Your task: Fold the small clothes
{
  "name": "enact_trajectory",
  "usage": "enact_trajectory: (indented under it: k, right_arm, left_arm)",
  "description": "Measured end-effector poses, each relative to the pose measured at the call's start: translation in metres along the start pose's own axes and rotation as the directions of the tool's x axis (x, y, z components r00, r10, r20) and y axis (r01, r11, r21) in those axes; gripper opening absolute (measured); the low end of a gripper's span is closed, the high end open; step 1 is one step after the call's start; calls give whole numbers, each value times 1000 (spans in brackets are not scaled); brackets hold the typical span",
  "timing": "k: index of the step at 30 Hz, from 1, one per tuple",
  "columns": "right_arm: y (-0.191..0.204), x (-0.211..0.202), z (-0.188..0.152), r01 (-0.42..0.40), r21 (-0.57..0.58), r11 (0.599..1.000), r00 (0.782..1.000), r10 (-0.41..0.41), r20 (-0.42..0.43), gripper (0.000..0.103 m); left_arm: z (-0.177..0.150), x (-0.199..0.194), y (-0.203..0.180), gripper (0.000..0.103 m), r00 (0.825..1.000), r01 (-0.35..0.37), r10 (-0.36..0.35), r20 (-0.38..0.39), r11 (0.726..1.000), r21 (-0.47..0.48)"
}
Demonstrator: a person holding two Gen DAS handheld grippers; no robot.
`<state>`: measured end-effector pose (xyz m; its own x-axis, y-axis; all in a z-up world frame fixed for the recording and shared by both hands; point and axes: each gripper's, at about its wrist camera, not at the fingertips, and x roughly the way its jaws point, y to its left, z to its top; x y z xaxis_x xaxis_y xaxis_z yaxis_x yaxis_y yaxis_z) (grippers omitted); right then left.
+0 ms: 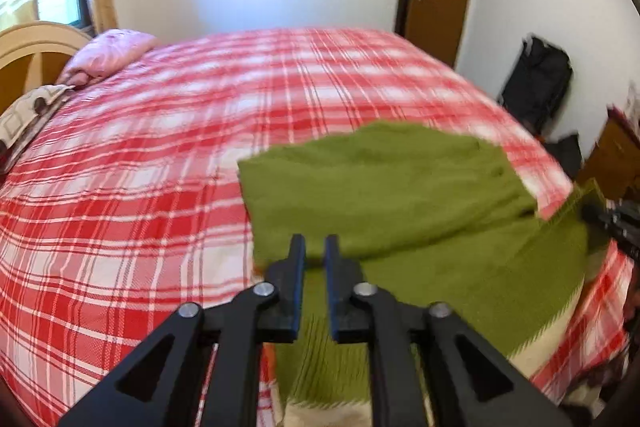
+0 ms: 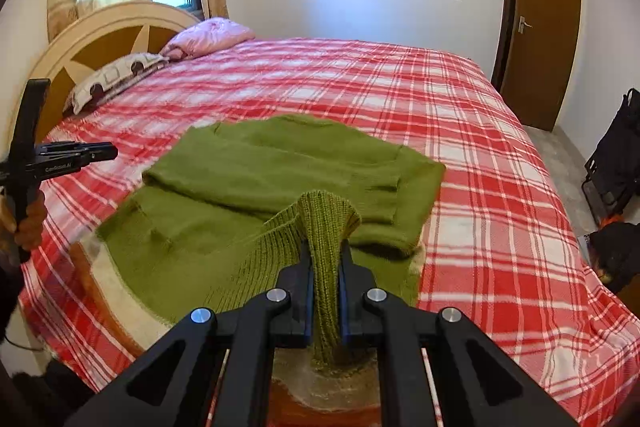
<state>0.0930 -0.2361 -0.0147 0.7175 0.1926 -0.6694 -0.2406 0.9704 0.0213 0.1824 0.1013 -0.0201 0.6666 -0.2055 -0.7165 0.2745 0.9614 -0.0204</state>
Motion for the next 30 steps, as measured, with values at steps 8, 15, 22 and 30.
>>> enact_trajectory:
  k: [8,15,22,30]
  right_arm:
    - [-13,8,-30,-7,96,995,999,11,-43,9]
    - [-10,13,-36,4,96,995,998,2,-60,9]
    - [-9,-3,-24,11,95,995,1000,-10,-8,9]
    - [-7,-18,6,28,56,998,997,-32,71,9]
  left_arm:
    - [-51,41,-18,73,994,-2,20,-112,988,156]
    - [-58,57,-28,31,989,-5,30,-145,986,166]
    - [-50,39,-36,8,994,-53,65,-85,989,136]
    - [-19,8,-34,8,995,-97,94,31,989,114]
